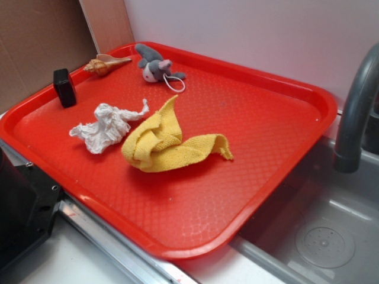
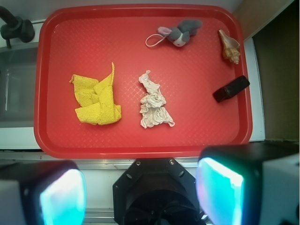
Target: Grab the black box.
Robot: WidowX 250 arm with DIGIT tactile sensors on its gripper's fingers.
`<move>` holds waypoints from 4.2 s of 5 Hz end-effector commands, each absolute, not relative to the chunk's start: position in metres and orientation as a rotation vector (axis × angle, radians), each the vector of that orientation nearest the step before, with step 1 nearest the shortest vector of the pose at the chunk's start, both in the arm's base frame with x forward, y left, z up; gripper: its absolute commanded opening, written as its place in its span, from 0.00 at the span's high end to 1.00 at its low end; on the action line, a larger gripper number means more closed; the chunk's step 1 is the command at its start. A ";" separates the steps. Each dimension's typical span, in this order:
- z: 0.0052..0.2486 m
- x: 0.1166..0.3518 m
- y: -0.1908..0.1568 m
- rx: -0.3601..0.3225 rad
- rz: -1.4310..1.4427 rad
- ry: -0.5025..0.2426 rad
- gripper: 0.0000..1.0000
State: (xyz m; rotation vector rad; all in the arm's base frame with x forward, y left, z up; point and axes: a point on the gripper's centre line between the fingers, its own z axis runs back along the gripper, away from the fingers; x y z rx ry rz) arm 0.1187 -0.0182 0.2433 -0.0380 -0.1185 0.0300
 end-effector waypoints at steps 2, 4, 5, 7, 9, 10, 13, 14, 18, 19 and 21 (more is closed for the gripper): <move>0.222 0.122 0.027 -0.078 0.251 -0.168 0.00; 0.186 0.153 0.090 -0.041 0.493 -0.249 0.00; 0.186 0.153 0.090 -0.041 0.493 -0.249 0.00; 0.186 0.153 0.090 -0.041 0.493 -0.249 0.00; 0.164 0.162 0.088 -0.018 0.697 -0.183 0.00; 0.131 0.193 0.089 -0.065 0.892 -0.135 0.00; 0.092 0.223 0.138 0.007 0.876 -0.115 0.00; 0.092 0.230 0.143 -0.023 0.894 -0.110 0.00; 0.087 0.214 0.163 0.038 0.882 -0.107 0.00; 0.079 0.214 0.161 0.048 0.878 -0.083 0.00; 0.066 0.210 0.161 0.058 0.873 -0.055 0.00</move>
